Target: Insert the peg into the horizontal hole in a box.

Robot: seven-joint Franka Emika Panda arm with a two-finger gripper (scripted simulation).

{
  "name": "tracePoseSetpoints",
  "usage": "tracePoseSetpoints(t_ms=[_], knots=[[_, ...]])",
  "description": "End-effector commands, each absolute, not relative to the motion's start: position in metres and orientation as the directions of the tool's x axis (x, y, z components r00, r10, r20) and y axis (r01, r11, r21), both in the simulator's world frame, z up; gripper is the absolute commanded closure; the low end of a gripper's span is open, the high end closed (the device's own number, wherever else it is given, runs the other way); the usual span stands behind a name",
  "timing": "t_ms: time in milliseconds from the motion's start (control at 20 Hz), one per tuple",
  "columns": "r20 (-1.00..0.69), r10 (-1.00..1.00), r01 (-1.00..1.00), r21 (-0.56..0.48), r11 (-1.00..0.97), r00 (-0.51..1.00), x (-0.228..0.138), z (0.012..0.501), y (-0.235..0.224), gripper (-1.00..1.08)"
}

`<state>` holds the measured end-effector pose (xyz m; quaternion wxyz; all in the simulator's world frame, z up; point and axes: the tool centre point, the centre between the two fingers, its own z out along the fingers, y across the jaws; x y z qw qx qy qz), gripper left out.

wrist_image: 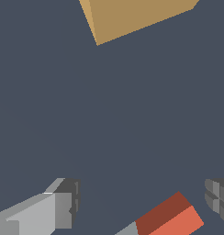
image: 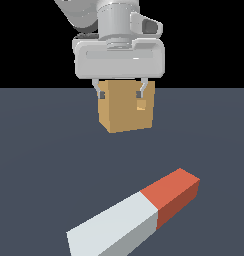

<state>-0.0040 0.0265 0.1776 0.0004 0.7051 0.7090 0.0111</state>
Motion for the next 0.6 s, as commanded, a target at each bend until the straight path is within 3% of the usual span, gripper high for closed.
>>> tracePoseSetpoints(t_ms=[0, 550], knots=[[0.015, 1.000, 1.000, 0.016, 0.005, -0.006, -0.004, 0.178, 0.026, -0.92], [0.013, 0.992, 0.992, 0.014, -0.123, 0.122, 0.009, 0.163, 0.001, -0.92]])
